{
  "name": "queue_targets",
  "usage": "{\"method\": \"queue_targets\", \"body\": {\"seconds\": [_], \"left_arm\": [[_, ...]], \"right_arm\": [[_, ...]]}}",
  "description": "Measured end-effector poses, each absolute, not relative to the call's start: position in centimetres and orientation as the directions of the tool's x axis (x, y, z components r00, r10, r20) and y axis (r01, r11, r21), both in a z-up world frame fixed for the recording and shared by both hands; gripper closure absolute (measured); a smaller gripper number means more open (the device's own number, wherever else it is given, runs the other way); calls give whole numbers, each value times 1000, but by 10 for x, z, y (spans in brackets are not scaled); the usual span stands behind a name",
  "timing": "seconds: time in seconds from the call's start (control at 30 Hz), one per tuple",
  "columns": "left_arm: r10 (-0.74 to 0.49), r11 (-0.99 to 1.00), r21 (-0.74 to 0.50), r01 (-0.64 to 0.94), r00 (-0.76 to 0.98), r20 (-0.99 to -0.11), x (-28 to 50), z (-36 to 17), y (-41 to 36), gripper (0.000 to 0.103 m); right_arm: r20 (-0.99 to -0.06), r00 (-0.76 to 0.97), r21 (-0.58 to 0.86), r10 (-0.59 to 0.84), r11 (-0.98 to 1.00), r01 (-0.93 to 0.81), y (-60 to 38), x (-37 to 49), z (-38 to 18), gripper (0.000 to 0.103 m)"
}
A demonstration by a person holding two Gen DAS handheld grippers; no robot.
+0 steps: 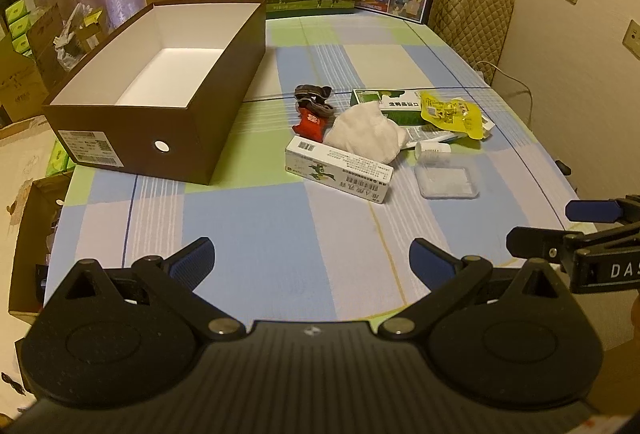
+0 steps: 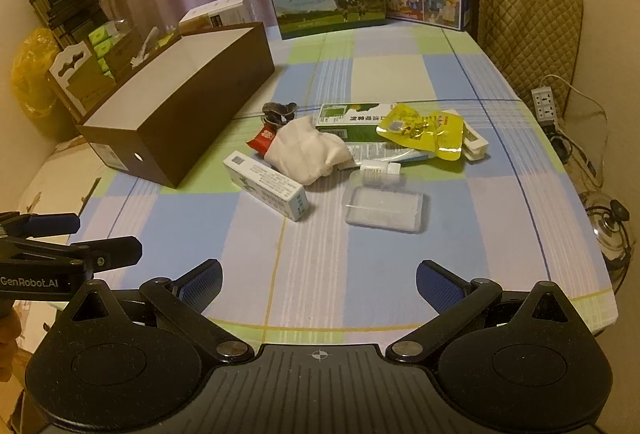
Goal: Organize objects
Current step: 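Move the right tool toward the clear plastic tray on the table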
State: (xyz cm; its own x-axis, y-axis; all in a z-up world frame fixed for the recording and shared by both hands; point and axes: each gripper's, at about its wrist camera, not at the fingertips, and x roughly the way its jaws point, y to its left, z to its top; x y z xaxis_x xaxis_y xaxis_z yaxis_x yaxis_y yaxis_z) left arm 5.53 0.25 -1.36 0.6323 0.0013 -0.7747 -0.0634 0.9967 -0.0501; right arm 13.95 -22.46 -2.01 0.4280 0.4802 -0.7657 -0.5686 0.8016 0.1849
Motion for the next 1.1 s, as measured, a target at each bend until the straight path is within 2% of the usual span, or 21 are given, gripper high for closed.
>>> {"method": "queue_targets", "body": {"seconds": [0.5,0.7,1.1], "left_arm": [[21,994,-50,-98,614,-789,70,-18,-21,1],[35,991,-52,-127,600,-799,80,-25,-27,1],[73,976,-55,-209,559,-826,106,-47,-32,1]], "right_arm": [[-727,403,210,555,739,-640,-242,165,-28,2],[-708,381,198,594,685,-701,-246,185,-41,13],[-715,323,176,621,606,-776,-243,243,-74,18]]}}
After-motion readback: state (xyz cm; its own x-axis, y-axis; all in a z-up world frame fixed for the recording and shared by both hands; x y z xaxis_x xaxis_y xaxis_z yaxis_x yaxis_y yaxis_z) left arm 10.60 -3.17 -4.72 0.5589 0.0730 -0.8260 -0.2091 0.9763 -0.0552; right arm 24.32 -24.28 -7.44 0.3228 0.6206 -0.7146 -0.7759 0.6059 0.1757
